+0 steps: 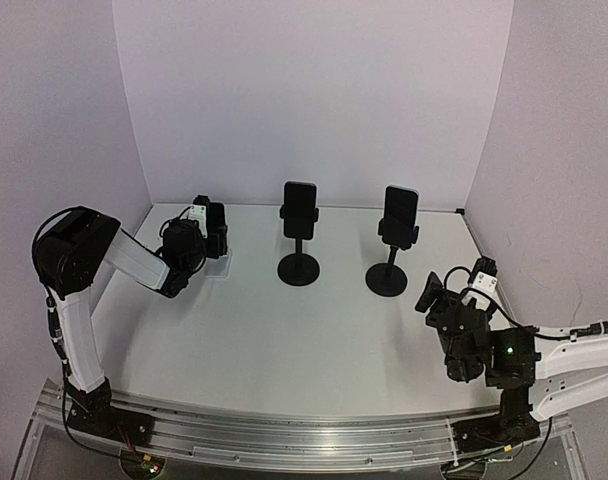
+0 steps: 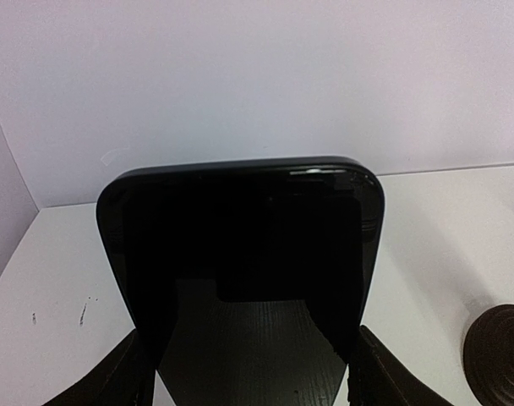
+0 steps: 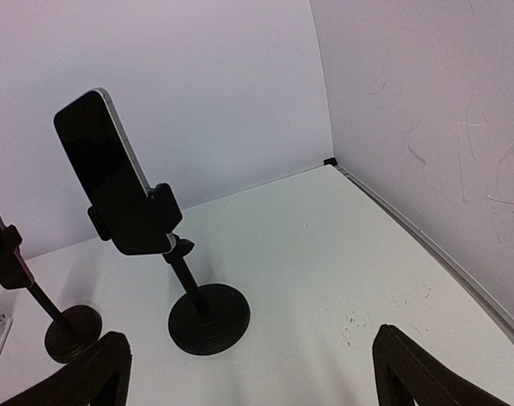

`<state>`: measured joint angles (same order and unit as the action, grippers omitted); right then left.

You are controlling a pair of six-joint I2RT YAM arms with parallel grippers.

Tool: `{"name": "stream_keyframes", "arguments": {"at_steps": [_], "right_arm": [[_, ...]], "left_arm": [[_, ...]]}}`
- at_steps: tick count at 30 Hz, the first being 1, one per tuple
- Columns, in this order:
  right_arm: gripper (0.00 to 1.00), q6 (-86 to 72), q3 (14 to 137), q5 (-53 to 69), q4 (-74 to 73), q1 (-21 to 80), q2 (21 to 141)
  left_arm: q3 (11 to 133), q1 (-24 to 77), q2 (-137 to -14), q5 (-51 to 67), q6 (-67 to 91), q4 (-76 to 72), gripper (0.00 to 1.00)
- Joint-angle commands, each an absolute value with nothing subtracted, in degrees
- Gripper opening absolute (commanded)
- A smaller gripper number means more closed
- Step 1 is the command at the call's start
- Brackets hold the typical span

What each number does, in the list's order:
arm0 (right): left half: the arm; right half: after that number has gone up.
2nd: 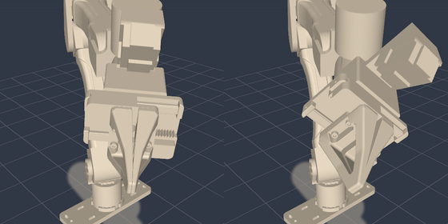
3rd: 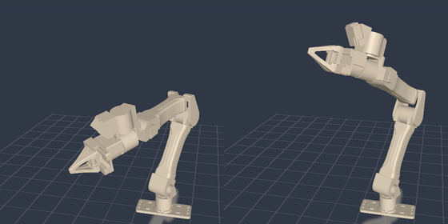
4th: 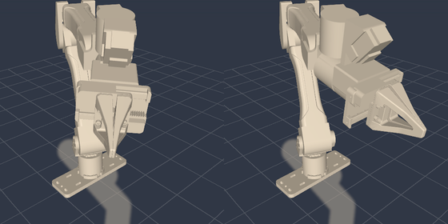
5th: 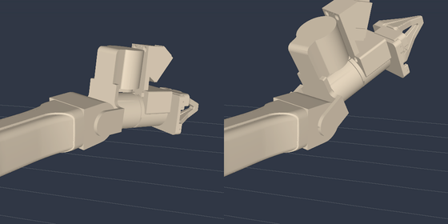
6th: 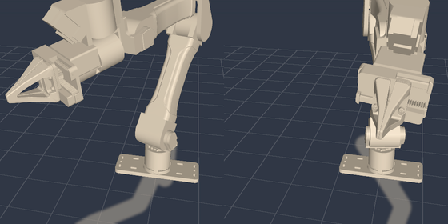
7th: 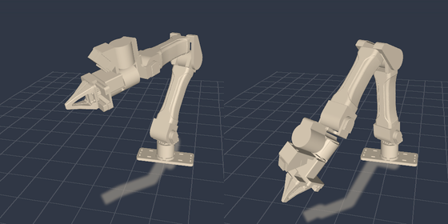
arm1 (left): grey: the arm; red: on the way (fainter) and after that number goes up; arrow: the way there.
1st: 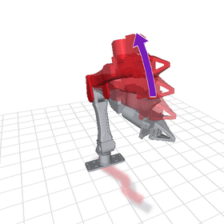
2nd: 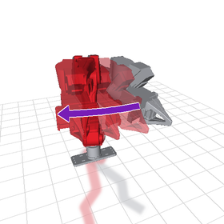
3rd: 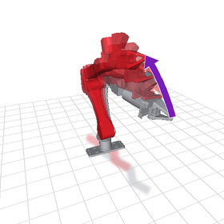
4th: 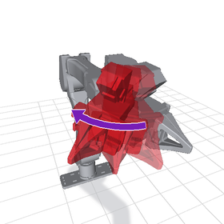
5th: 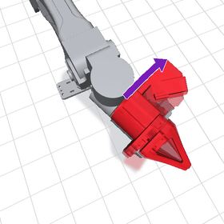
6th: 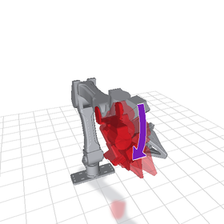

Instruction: Place the phone on the phone stand

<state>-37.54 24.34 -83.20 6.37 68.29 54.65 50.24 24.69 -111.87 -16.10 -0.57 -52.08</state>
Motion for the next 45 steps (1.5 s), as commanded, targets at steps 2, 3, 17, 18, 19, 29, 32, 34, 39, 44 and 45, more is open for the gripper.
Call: {"name": "stream_keyframes", "arguments": {"at_steps": [2, 3, 17, 18, 19, 29, 32, 34, 39, 44, 45], "right_arm": [[0.98, -37.8, 23.9, -85.0, 6.9, 68.6, 53.8], [0.98, -37.8, 23.9, -85.0, 6.9, 68.6, 53.7], [0.98, -37.2, 24.1, -85.2, 6.9, 68.6, 53.3], [0.98, -37.3, 24.2, -85.2, 6.9, 68.6, 53.2], [0.98, -37.3, 24.2, -85.1, 6.9, 68.6, 53.2], [0.98, -37.4, 24.1, -85.0, 6.9, 68.6, 52.7], [0.98, -37.4, 24.1, -84.8, 6.8, 68.6, 52.8], [0.98, -37.5, 24.1, -84.9, 6.9, 68.6, 52.9], [0.98, -37.4, 24.2, -85.0, 6.8, 68.6, 52.8], [0.98, -37.3, 24.1, -84.9, 6.8, 68.6, 52.6], [0.98, -37.3, 24.1, -85.0, 6.8, 68.6, 52.6]], "left_arm": [[51.6, 24.4, -111.8, -16.0, -0.8, -56.4, 0.32], [51.6, 24.4, -111.9, -16.0, -0.6, -56.1, 0.33], [51.8, 23.9, -111.5, -14.1, -0.5, -54.8, 0.66], [51.8, 23.9, -111.5, -14.1, -0.6, -54.8, 0.67], [51.8, 23.8, -111.5, -14.1, -0.7, -54.7, 0.68], [51.7, 23.7, -111.0, -13.5, -1.9, -54.5, 0.84], [51.7, 23.6, -110.8, -13.0, -2.4, -54.5, 0.93], [51.7, 23.7, -110.7, -12.7, -2.5, -54.2, 0.94], [51.4, 23.5, -110.5, -12.3, -2.6, -54.2, 0.95], [50.4, 23.5, -109.8, -11.8, -2.7, -54.5, 0.99], [50.1, 23.5, -109.5, -11.8, -2.7, -54.5, 1.0]]}}
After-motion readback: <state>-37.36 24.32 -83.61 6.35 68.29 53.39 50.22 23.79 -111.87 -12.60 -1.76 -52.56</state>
